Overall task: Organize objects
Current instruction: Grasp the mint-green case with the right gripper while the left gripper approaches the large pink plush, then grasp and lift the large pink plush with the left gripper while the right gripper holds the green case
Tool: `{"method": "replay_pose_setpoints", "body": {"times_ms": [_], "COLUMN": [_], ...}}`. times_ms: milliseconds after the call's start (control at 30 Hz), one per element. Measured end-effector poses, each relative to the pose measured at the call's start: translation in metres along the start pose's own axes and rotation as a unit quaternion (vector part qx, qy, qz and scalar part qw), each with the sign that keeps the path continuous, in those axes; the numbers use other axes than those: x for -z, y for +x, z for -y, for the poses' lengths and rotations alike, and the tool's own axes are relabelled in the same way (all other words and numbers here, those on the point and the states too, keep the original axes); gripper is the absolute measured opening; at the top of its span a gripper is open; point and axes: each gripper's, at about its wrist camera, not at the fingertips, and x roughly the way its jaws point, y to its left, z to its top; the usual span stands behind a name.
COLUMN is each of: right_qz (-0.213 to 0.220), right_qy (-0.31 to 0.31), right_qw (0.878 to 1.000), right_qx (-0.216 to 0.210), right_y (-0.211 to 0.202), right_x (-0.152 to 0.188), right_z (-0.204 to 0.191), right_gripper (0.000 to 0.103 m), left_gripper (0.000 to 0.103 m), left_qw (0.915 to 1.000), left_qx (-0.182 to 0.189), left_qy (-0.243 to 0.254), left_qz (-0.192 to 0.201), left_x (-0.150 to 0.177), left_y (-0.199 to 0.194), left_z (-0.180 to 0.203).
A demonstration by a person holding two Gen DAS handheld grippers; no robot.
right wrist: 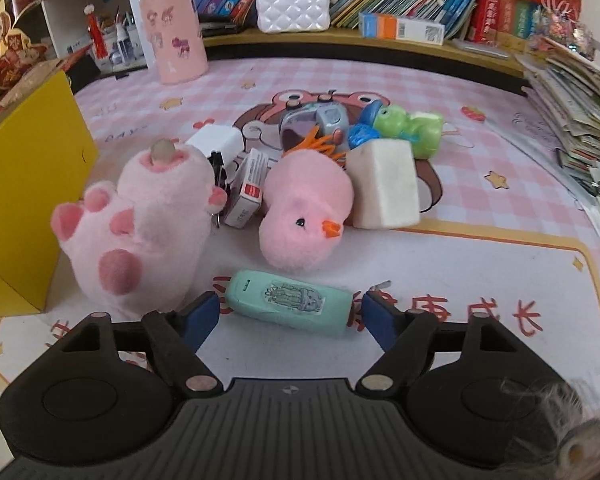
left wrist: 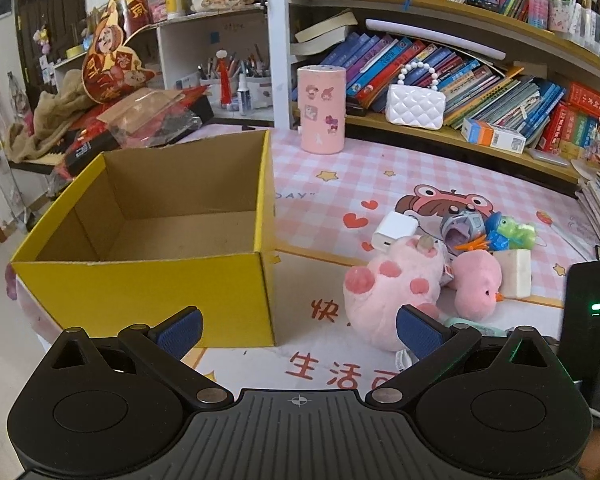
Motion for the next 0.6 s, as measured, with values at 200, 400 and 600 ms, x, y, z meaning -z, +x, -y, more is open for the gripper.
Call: {"method": "replay_pose_setpoints", "body": {"times_ms": [200, 400, 600], "right_qz": [0.008, 0.033, 0.059], "right_qy": [-0.033, -0.044, -0.030], "right_qw": [0.999, 0.998, 0.997], "right_qx": [-0.011, 0.013, 0.029], "right_y": [-0.007, -0.035, -0.045], "right_x": [-0.006, -0.012, -0.023], "right_z": [0.012, 0.039, 0.063], "right_gripper": [0.067, 0.067, 0.067], "left_gripper": [0.103, 0.103, 0.103], "left_qw": [0.9996, 0.9984, 0.9967], "left_qx": [0.027, 0.053, 0.044], "left_qy": [0.011, 0.013, -0.011], "left_qz": [0.004, -0.014, -0.067], "left_x": [-0.008, -0.018, -0.019], "left_y": [0.010, 0.038, 0.076], "left_z": [0.016, 0.042, 0.052]}}
